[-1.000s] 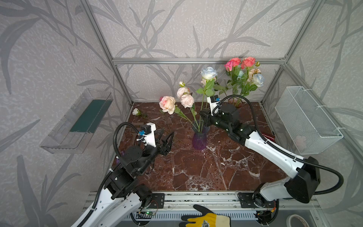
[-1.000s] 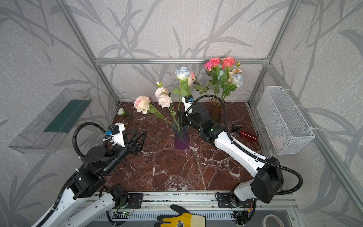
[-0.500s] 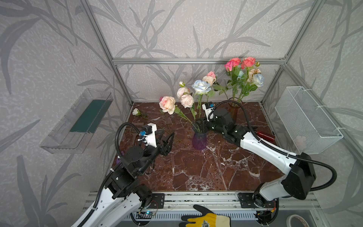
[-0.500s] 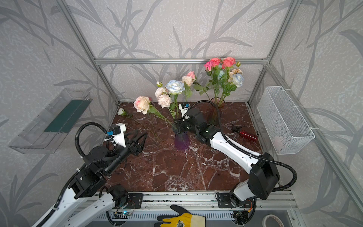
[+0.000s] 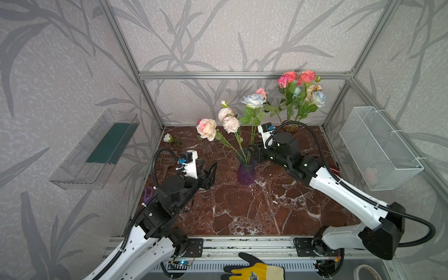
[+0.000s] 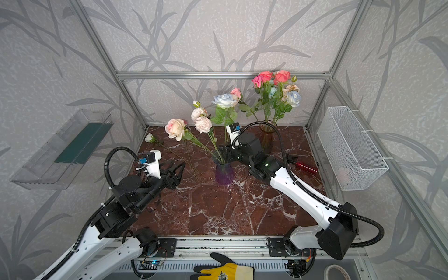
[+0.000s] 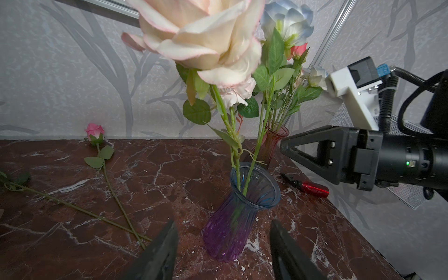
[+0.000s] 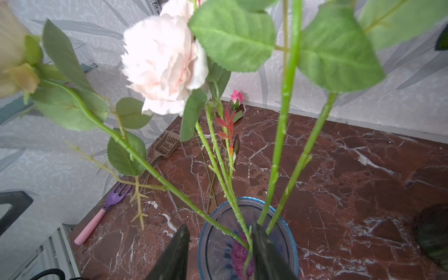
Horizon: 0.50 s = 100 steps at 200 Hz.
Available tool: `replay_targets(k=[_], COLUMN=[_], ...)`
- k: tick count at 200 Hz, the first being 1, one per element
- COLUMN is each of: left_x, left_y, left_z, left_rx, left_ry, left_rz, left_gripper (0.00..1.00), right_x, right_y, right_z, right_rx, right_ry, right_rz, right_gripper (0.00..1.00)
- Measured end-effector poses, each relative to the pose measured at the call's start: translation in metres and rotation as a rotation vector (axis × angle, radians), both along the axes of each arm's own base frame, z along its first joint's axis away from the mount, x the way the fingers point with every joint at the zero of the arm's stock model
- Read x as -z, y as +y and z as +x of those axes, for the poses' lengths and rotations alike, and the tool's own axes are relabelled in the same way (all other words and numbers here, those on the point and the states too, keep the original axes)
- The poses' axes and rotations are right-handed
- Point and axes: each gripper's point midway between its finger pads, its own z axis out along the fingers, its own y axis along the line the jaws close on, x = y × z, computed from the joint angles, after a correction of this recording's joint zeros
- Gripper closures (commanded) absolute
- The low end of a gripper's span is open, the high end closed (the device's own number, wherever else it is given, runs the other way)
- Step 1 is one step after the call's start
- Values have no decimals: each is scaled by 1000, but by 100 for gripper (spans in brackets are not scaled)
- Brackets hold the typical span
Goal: Arrange the flowers into the vase
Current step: 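Open right gripper and withdraw while left gripper reaches to the stem pile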
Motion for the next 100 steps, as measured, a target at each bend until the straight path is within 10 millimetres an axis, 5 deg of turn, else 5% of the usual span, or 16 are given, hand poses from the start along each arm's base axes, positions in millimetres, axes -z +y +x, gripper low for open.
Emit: replay_targets(k=[100], left_x=[52], left_y=[42], left_z=[38], left_rx=[-275], left_ry=[174], left_rz=[0], left_gripper=[38], right_x=[-56], right_y=[-33], right_z=[-40], right_rx=[-7], right_ry=[-108], right_rz=[71], right_gripper=[57])
